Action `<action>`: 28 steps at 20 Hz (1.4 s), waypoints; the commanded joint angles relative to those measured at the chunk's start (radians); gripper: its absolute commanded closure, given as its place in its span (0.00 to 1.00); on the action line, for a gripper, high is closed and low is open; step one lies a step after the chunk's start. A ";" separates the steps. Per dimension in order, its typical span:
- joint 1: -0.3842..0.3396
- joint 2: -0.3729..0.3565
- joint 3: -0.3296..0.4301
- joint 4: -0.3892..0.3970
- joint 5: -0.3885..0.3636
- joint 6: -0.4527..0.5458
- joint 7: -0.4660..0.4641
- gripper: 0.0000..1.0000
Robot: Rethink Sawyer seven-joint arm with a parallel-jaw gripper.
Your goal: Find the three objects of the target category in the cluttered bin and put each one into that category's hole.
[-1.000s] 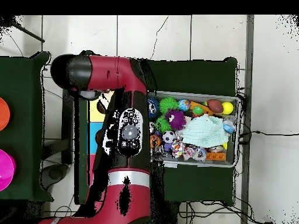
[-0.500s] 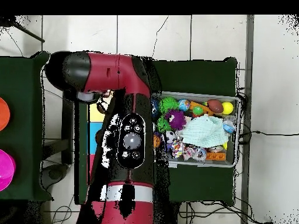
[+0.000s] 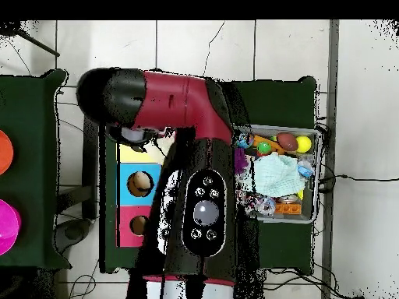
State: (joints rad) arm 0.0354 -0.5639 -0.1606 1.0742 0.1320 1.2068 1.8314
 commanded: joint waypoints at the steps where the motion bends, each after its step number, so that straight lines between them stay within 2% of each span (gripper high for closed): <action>1: -0.092 -0.026 0.041 0.246 -0.128 -0.113 -0.170 1.00; 4: -0.123 -0.009 0.057 0.255 -0.184 -0.161 -0.199 1.00; 8: -0.178 0.017 0.107 0.284 -0.238 -0.277 -0.234 1.00; 16: -0.255 0.044 0.200 0.349 -0.305 -0.440 -0.224 1.00; 28: -0.266 0.051 0.238 0.458 -0.421 -0.658 -0.096 1.00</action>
State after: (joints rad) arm -0.2245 -0.5495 -0.0409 1.3619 -0.2037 0.6280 1.8304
